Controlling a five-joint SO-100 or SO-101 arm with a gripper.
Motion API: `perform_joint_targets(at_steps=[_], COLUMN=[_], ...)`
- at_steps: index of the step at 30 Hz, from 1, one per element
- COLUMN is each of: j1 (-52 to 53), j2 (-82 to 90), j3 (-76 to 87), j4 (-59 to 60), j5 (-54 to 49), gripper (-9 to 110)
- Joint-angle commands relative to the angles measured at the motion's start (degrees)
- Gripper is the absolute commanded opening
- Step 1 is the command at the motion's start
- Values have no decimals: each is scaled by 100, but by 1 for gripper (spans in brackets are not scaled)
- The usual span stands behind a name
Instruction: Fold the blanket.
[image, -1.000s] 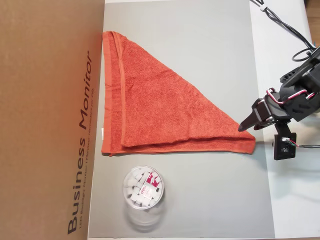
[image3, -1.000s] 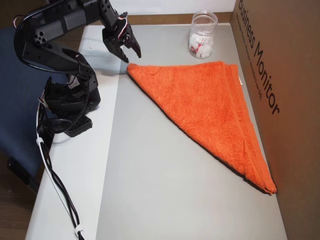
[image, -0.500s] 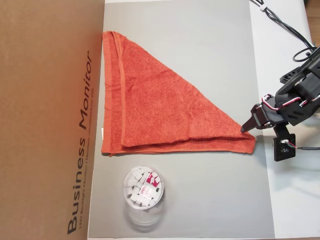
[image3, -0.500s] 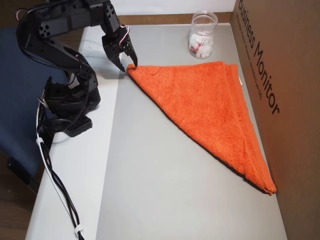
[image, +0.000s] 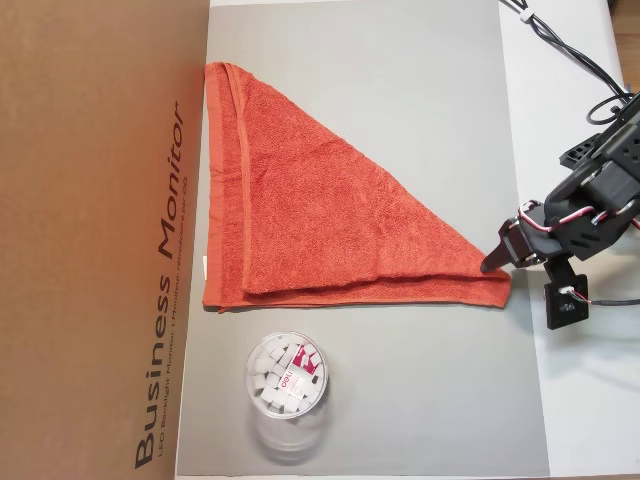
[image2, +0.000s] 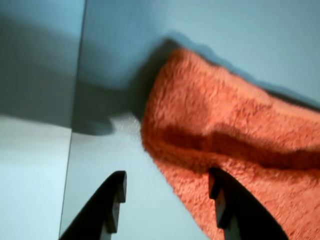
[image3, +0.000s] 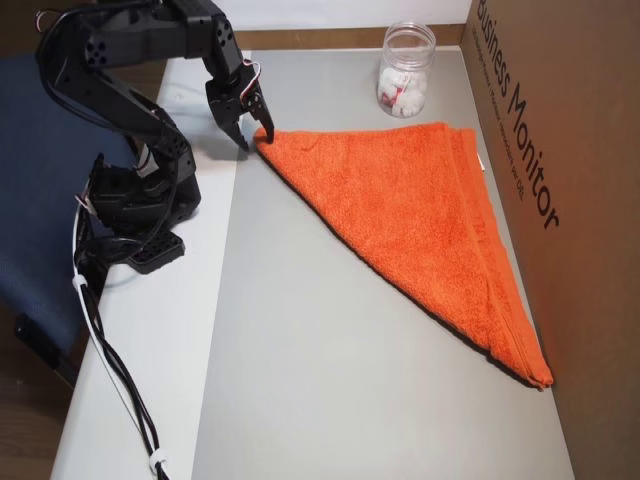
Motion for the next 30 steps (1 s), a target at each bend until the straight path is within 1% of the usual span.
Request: perform_joint_targets(at_steps=[1, 7, 19, 26, 30], j1=[-70, -79, 0, 0, 0], j2=[-211, -527, -870, -905, -905], j3=[-88, -18, -114, -123, -123], j4=[-343, -923, -967, -967, -967], j5=[18, -44, -26, -44, -26], gripper=[17, 17, 16, 5, 1])
